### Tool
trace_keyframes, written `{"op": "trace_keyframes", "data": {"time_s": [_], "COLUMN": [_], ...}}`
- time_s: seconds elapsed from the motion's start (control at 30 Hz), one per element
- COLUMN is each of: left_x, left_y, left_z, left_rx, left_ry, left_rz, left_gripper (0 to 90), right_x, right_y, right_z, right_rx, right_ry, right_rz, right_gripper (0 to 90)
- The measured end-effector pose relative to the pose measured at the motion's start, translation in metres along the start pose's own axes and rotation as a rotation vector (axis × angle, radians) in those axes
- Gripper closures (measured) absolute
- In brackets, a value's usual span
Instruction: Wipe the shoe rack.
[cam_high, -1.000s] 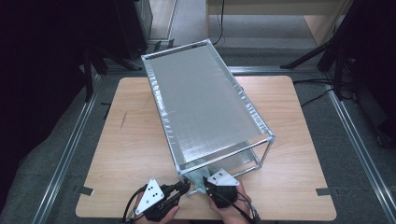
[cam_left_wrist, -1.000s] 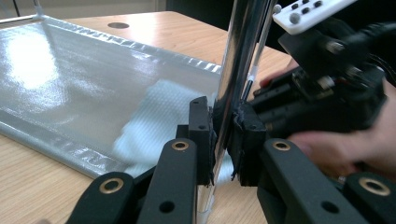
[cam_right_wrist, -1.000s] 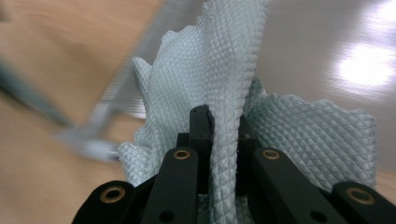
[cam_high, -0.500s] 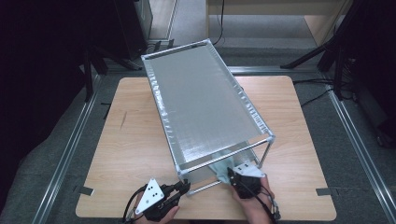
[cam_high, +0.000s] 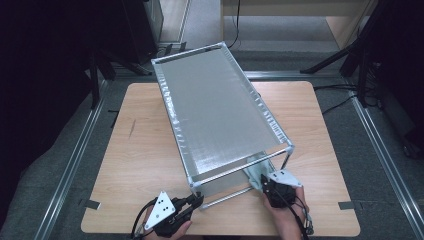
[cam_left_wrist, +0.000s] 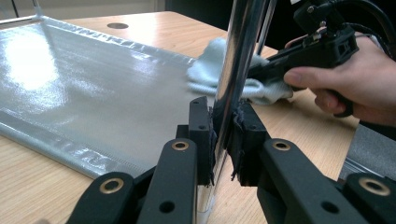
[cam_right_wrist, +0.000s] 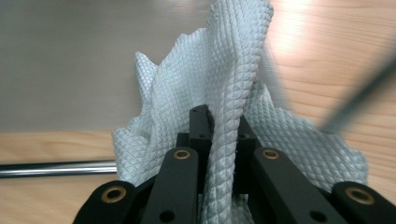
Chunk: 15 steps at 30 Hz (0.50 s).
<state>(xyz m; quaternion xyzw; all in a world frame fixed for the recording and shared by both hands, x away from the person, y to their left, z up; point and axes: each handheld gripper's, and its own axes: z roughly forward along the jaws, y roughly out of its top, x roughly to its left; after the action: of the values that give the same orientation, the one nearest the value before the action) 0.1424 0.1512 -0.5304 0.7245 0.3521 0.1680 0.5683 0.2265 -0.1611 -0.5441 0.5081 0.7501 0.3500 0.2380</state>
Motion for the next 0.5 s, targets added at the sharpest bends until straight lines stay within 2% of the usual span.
{"op": "trace_keyframes", "data": {"time_s": [0.13, 0.27, 0.4, 0.5], "left_x": [-0.001, -0.001, -0.001, -0.001], "left_y": [0.0, 0.0, 0.0, 0.0], "left_z": [0.0, 0.0, 0.0, 0.0], "left_rx": [0.001, -0.001, -0.002, -0.003], "left_ry": [0.013, 0.008, 0.006, 0.005], "left_rz": [0.018, 0.01, 0.004, 0.001], "left_gripper": [80.5, 80.5, 80.4, 80.4], "right_x": [0.029, 0.056, 0.081, 0.096], "right_y": [0.0, -0.001, -0.003, -0.003], "right_z": [0.005, 0.009, 0.011, 0.011], "right_rx": [0.003, 0.005, 0.002, 0.002], "right_ry": [0.056, 0.117, 0.155, 0.19], "right_rz": [-0.049, -0.09, -0.142, -0.163], "right_gripper": [83.5, 83.6, 83.6, 83.6]}}
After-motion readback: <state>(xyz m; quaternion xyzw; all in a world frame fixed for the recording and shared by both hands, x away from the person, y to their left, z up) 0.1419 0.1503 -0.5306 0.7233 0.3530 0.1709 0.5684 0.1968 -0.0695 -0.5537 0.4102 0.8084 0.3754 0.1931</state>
